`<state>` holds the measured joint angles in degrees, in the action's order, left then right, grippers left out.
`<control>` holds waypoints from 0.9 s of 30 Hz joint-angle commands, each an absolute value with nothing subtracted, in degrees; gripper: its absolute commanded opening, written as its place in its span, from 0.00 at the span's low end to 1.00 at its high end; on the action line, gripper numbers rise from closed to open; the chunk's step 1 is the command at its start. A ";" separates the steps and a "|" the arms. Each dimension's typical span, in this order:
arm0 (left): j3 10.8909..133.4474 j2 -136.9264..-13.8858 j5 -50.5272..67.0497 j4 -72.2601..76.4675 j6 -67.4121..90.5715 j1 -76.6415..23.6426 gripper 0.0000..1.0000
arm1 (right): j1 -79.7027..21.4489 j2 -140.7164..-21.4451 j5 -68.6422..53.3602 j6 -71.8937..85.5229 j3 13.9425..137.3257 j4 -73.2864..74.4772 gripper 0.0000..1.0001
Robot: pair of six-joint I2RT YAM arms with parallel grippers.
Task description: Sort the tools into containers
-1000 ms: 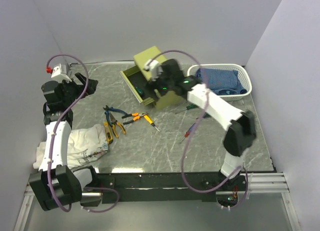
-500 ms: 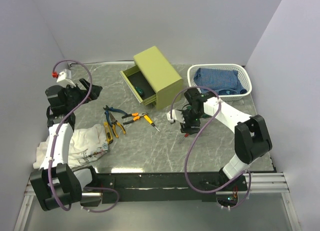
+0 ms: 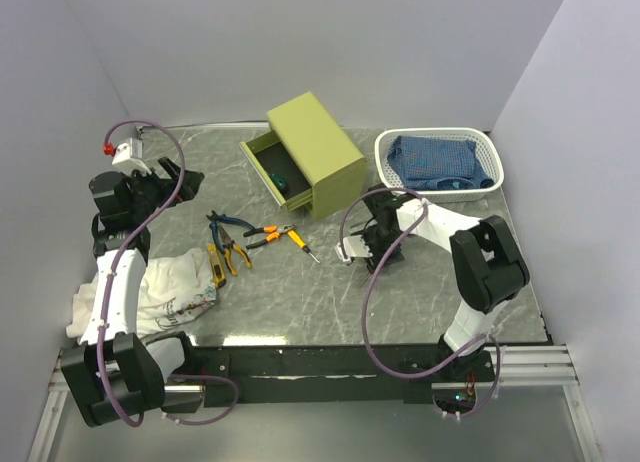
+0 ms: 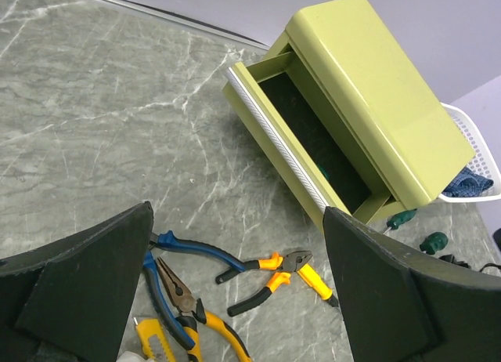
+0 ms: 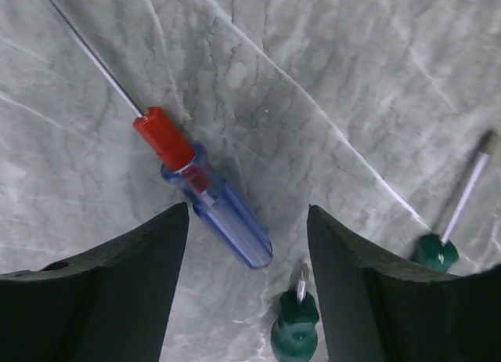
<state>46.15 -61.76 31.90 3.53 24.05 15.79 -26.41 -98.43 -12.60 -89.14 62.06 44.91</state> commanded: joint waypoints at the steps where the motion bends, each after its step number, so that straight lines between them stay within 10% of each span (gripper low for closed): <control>1: 46.49 -60.82 32.61 4.04 22.94 16.26 0.96 | -26.98 -100.72 -9.15 -91.93 62.05 41.49 0.65; 10: 45.71 -61.08 32.34 5.27 23.47 16.52 0.97 | -30.23 -96.07 -22.21 -87.02 73.98 52.62 0.00; 18: 44.03 -60.91 32.43 7.73 25.05 16.79 0.96 | -35.33 -101.67 -41.48 -44.19 104.37 47.84 0.00; 27: 43.77 -59.33 32.52 7.65 26.37 16.96 0.97 | -38.14 -117.84 -22.17 -11.52 120.64 32.42 0.00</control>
<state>43.94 -61.56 31.83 4.99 25.32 16.51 -37.04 -109.21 -31.46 -27.97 114.37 35.03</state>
